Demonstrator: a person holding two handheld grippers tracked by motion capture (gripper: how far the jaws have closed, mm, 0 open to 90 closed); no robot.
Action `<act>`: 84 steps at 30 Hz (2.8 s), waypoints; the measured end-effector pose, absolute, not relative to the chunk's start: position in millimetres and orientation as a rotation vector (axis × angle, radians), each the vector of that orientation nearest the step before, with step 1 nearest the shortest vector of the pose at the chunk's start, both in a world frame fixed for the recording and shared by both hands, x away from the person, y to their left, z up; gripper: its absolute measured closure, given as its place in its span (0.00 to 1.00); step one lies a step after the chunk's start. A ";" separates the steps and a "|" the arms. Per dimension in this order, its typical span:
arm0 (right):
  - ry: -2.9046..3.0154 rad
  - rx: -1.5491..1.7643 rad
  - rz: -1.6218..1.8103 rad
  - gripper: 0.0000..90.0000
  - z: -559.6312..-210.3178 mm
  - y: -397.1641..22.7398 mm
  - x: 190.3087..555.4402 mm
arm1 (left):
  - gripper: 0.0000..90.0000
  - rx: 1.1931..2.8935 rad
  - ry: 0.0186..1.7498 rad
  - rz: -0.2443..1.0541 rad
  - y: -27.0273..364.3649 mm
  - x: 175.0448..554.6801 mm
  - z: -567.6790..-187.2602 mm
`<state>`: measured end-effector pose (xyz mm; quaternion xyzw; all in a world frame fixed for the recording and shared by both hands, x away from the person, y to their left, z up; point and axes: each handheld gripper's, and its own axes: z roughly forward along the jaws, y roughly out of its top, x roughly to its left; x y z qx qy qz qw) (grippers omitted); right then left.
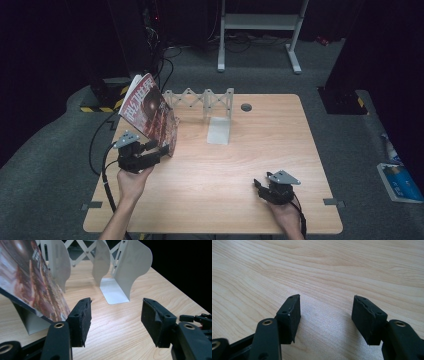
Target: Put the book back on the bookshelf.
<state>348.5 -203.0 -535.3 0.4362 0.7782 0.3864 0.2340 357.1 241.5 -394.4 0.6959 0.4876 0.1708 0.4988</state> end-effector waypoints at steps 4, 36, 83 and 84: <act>2.137 1.198 1.061 0.45 -535.3 -203.0 348.5 | 0.46 1.694 1.173 0.409 236.2 357.0 -397.6; 2.137 1.206 1.062 0.45 -535.1 -203.0 348.6 | 0.46 1.762 1.170 0.364 209.2 362.1 -428.8; 2.137 1.205 1.064 0.45 -535.3 -203.1 348.8 | 0.47 1.800 1.248 0.323 195.3 370.7 -475.1; 2.138 1.206 1.062 0.45 -535.2 -203.1 348.7 | 0.47 1.800 1.251 0.323 194.6 371.0 -476.0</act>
